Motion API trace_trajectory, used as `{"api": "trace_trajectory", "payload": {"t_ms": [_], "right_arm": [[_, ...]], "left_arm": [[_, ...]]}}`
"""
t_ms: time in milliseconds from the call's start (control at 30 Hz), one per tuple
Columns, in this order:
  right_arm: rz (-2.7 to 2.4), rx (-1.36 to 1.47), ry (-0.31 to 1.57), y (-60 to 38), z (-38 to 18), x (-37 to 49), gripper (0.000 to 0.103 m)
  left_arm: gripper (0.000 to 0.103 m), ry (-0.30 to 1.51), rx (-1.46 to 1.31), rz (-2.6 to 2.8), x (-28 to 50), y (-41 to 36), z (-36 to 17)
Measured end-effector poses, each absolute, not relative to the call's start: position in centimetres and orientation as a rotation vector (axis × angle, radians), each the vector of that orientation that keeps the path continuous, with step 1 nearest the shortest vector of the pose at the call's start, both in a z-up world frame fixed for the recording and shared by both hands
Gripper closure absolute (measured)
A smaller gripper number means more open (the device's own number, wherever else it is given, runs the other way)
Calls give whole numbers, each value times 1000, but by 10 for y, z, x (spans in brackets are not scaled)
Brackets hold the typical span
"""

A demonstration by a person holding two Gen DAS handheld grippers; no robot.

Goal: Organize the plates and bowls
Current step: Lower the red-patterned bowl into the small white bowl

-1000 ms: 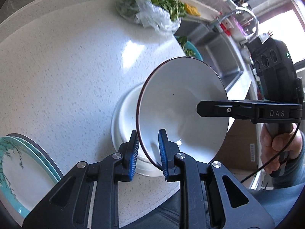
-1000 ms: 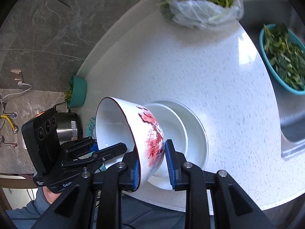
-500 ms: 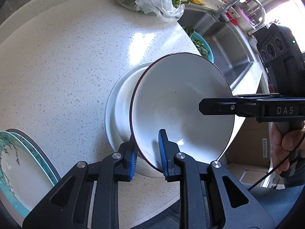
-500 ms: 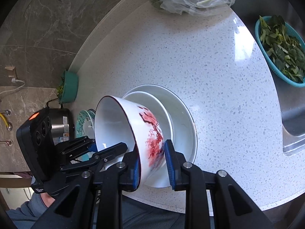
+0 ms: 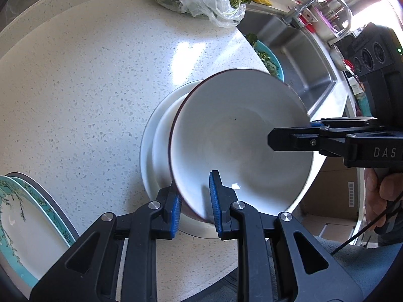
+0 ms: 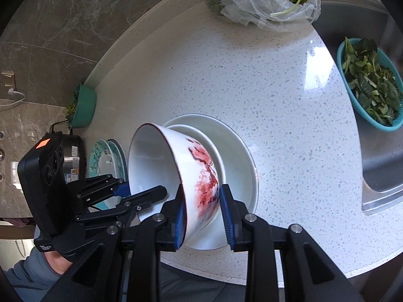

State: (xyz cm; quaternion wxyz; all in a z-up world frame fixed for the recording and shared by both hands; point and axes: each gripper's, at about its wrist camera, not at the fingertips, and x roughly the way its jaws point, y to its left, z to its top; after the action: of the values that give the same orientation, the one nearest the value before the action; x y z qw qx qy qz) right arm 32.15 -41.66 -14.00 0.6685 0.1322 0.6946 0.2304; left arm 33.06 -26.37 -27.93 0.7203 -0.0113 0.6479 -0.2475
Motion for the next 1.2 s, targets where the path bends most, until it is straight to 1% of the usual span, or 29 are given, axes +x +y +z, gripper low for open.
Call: {"api": "trace_trajectory", "payload": {"t_ms": [100,167,233,267,300,500,733,800,833,967,1200], "right_arm": [[523,269,1556,-416,-137,322,71],[539,182,1536,-406,-134,320,72],[530,128,1527,-399,-135,320,76],[527,122,1521,-399,-135,320,81],[523,114,1517,-400,-136,321,83],[533,43,1484,-393,-134,318,85],[560,93,1446,-402,-136,317,84],[558,102,1448,-405,-137,317,77],[558,108,1450,-406,-138,316,76],[556,133,1446,-409,-136,313,76],[538,51,1420,-403,-132,308,75]], "left_arm": [[84,1435,-43,-544,334,-262,-279],[84,1435,-38,-541,336,-263,-279],[84,1431,-42,-537,337,-261,-278],[84,1432,-45,-535,338,-261,-278],[84,1432,-53,-531,337,-261,-278],[84,1426,-71,-520,336,-261,-278],[83,1423,-125,-513,334,-255,-278],[83,1420,-132,-509,334,-254,-278],[83,1420,-133,-507,333,-254,-278],[83,1420,-138,-494,333,-254,-278],[83,1420,-145,-479,333,-256,-277]]}}
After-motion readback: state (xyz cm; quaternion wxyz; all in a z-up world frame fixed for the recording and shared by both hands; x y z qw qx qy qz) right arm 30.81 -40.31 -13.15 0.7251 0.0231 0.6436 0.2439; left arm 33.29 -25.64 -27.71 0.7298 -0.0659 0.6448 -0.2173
